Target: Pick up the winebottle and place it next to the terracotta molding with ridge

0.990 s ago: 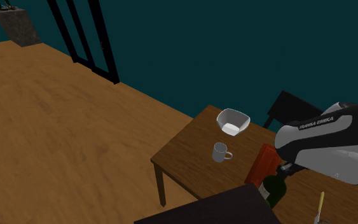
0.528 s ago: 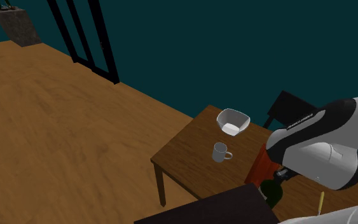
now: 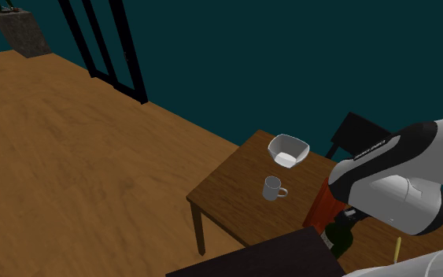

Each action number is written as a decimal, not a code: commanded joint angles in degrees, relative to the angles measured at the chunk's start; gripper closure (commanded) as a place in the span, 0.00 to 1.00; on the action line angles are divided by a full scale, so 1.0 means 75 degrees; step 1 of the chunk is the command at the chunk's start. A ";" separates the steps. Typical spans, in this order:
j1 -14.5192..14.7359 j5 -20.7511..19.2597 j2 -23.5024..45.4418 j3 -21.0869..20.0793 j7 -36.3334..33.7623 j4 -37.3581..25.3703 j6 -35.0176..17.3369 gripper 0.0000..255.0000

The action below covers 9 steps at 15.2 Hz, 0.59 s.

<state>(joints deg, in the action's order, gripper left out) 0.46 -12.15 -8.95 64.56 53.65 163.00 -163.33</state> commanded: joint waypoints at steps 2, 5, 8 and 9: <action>0.0002 0.0002 0.0001 0.0002 0.0002 -0.0001 -0.0001 0.00; -0.0831 -0.0859 -0.0506 -0.0627 -0.0598 -0.0012 0.0451 0.00; -0.2058 -0.1806 -0.1718 -0.1695 -0.1264 -0.0079 0.1697 0.00; -0.2061 -0.1804 -0.1717 -0.1698 -0.1263 -0.0079 0.1696 0.00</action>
<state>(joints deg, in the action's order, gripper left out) -13.48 -24.43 -20.26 53.11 44.99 162.41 -152.26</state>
